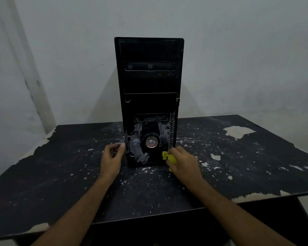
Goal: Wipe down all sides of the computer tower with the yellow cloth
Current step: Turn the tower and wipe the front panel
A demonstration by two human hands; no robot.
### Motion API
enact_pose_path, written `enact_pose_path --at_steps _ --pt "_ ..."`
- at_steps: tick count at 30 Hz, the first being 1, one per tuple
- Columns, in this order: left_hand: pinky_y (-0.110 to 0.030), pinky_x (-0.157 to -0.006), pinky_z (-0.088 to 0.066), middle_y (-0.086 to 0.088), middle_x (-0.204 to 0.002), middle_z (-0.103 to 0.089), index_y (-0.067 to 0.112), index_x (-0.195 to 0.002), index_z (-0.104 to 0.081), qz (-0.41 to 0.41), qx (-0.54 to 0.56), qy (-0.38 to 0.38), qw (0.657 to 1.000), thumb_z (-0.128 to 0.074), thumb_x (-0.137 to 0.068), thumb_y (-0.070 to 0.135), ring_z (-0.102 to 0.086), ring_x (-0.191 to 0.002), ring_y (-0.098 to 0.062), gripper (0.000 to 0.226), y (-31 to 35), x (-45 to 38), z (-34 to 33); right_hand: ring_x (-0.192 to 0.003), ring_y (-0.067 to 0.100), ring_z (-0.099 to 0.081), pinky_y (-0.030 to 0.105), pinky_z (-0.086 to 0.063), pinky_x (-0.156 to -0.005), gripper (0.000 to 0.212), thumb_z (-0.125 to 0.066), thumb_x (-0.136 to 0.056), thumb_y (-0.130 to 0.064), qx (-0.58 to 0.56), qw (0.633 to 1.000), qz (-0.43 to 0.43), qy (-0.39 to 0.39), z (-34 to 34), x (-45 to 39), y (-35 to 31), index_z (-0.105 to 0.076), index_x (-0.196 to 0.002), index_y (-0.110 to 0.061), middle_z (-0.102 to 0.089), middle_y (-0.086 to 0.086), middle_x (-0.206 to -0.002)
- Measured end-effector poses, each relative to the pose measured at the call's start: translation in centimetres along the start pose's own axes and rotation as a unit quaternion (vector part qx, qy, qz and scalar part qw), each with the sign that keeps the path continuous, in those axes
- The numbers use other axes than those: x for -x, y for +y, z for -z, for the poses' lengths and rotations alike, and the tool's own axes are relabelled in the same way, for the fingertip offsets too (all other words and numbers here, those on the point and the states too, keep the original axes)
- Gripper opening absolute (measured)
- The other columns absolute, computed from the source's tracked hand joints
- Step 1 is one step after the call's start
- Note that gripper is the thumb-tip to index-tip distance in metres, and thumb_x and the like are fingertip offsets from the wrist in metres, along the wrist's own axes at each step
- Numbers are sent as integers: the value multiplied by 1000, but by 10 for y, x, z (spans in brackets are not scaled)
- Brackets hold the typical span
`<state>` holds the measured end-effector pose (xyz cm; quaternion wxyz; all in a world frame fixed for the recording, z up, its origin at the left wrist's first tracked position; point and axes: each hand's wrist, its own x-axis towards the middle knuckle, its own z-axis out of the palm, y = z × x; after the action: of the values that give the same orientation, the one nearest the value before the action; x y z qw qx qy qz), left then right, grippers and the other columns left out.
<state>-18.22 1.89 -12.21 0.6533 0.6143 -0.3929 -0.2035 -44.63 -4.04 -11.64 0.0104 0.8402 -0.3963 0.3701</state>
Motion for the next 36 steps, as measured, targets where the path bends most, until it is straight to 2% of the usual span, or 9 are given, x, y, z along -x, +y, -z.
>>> enact_pose_path --at_steps 4,8,13,15,18,23,28,32,36 --pt "-46 -94 -53 0 -115 -65 16 -117 -62 -4 -2 -5 1000 -65 -92 52 -62 -109 -21 43 -3 1 2 -72 26 -60 38 -48 -52 18 -75 -87 -23 34 999 -8 -28 -7 11 0 -66 -101 -16 -50 5 -108" --pt "-39 -95 -53 -1 -116 -66 16 -117 -63 -12 6 -10 1000 -65 -88 56 -62 -109 -18 49 -3 0 1 -63 23 -55 31 -41 -42 14 -78 -85 -20 36 998 22 54 3 -5 -8 -67 -92 -14 -52 8 -102" --pt "-24 -85 -48 -2 -115 -66 12 -117 -63 -13 5 -5 1000 -66 -96 43 -62 -105 -13 37 -4 1 0 -57 19 -57 29 -38 -39 20 -86 -75 -27 123 988 88 -35 -3 5 -10 -71 -86 -20 -52 3 -100" --pt "-22 -83 -47 -2 -115 -66 12 -117 -63 -15 6 -2 1000 -67 -96 42 -62 -104 -11 37 -3 -1 0 -56 20 -56 28 -31 -41 17 -82 -78 -27 97 993 63 -5 4 -6 -8 -70 -88 -19 -51 3 -99" --pt "-23 -84 -48 1 -114 -66 12 -118 -63 -16 7 -2 1000 -67 -95 43 -61 -104 -8 39 -3 -2 0 -58 21 -51 29 -37 -42 10 -75 -87 -23 31 996 12 79 15 -21 -12 -68 -88 -16 -49 4 -96" --pt "-19 -80 -46 5 -110 -64 12 -118 -62 -12 10 1 1000 -67 -94 44 -60 -100 -3 40 -3 2 -2 -61 22 -60 30 -40 -43 14 -75 -85 -27 79 994 73 -35 -1 -1 -6 -70 -94 -19 -47 1 -101" --pt "-17 -78 -46 2 -111 -66 10 -118 -63 -17 3 -6 1000 -65 -95 43 -61 -99 -3 41 -3 -1 -2 -60 22 -53 32 -44 -44 14 -76 -86 -26 31 995 16 92 18 -29 -10 -72 -96 -17 -52 4 -97" --pt "-17 -79 -46 1 -110 -67 10 -115 -64 -21 7 -2 1000 -67 -94 44 -62 -99 -5 41 -4 0 -1 -62 20 -61 32 -47 -43 14 -78 -82 -27 110 989 94 -13 -3 -5 -19 -72 -93 -20 -54 2 -101" --pt "-16 -80 -46 -1 -108 -69 11 -107 -67 -24 0 -7 1000 -66 -93 45 -63 -100 -6 37 -3 -1 -2 -54 18 -55 29 -36 -37 21 -86 -74 -27 171 972 161 -25 -15 -11 -35 -67 -78 -20 -56 1 -91"
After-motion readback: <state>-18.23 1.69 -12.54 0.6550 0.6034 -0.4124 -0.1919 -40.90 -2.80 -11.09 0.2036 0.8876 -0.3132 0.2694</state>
